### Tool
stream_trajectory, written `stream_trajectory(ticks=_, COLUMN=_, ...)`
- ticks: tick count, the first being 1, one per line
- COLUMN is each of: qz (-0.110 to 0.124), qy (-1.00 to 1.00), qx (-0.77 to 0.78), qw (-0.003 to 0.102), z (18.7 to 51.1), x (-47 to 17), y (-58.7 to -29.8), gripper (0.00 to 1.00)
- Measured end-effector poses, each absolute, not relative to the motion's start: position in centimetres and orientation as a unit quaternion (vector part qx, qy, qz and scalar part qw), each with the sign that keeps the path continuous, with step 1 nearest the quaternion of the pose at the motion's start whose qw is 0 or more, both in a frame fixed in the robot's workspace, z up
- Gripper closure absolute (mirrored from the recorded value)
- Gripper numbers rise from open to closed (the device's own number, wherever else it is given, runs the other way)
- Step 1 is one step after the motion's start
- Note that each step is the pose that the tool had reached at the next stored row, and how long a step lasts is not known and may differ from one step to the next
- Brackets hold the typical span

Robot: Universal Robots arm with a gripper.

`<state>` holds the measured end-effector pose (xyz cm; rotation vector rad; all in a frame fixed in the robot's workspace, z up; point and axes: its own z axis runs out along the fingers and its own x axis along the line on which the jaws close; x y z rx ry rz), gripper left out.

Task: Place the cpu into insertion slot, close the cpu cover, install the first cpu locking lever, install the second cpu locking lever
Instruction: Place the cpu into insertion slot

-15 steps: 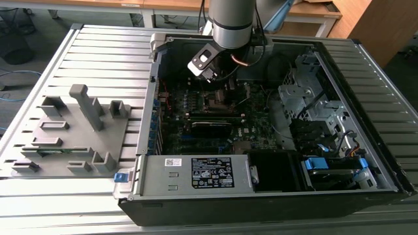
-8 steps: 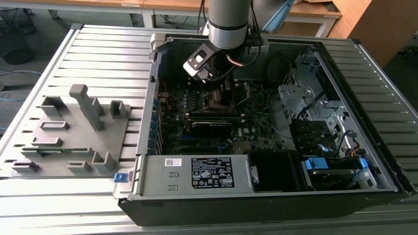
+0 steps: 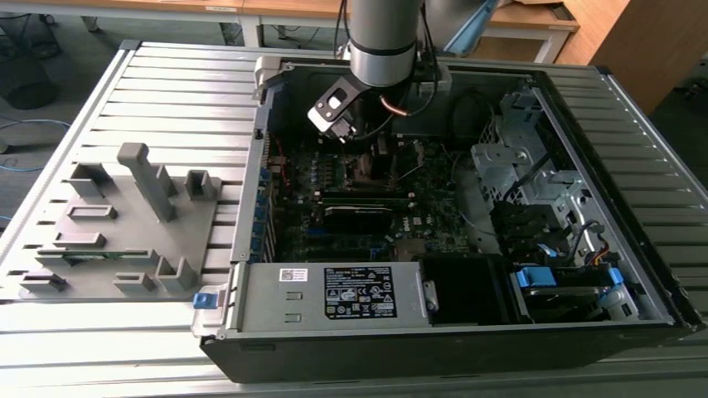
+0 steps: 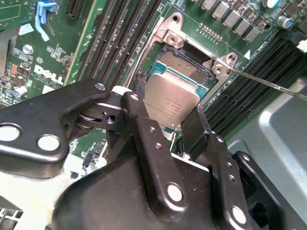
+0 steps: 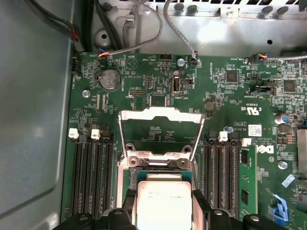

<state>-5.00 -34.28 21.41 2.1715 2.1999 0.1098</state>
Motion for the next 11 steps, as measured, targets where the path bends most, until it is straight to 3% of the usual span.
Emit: stream_trajectory(ticks=11, qz=0.036, qy=0.711, qx=0.702, qw=0.023, z=20.86, x=-5.22, y=-33.84, gripper=0.46)
